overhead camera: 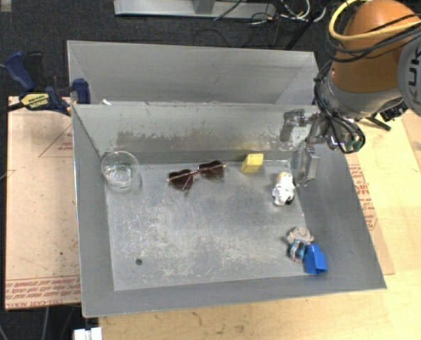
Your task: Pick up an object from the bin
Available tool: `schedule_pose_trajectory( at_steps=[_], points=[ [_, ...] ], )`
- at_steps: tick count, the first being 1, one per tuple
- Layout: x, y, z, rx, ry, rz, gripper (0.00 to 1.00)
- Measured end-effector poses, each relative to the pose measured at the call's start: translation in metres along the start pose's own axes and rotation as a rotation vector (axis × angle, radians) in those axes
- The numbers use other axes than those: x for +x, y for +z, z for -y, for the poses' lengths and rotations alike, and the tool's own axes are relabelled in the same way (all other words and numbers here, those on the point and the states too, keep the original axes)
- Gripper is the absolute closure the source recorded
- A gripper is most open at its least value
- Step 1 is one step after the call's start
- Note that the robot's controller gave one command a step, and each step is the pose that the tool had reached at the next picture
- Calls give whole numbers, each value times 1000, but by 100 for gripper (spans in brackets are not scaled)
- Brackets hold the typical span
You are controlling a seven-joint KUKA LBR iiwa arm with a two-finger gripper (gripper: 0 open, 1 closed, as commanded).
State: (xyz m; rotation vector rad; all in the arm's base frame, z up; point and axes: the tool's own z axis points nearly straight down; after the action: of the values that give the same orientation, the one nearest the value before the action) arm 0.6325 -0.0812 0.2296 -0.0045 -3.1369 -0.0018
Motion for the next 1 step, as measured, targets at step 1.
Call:
schedule_pose_trajectory(
  at_steps=[1],
  points=[
    [-1,-5,0,1,-2,7,0]
  ],
)
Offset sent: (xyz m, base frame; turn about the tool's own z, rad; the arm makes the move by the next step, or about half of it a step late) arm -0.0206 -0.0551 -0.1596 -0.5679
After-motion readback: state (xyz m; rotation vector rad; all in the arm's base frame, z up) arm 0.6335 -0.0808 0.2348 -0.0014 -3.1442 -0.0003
